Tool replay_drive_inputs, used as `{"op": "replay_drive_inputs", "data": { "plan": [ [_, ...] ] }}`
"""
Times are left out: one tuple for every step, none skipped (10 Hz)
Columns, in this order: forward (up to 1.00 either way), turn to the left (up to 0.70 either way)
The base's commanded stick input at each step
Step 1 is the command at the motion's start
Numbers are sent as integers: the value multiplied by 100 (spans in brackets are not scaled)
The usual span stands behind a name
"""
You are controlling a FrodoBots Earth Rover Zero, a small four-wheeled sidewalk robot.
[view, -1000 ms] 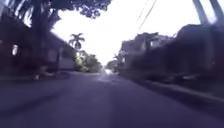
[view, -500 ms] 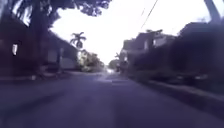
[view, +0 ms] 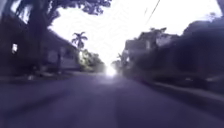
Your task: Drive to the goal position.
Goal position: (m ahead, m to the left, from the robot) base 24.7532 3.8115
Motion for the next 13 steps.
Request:
{"op": "replay_drive_inputs", "data": {
  "plan": [
    [70, 0],
    [70, 0],
    [70, 0],
    [70, 0],
    [70, 0],
    [70, 0],
    [70, 0],
    [70, 0],
    [70, 0],
    [70, 0],
    [70, 0],
    [70, 0],
    [70, 0]
  ]
}}
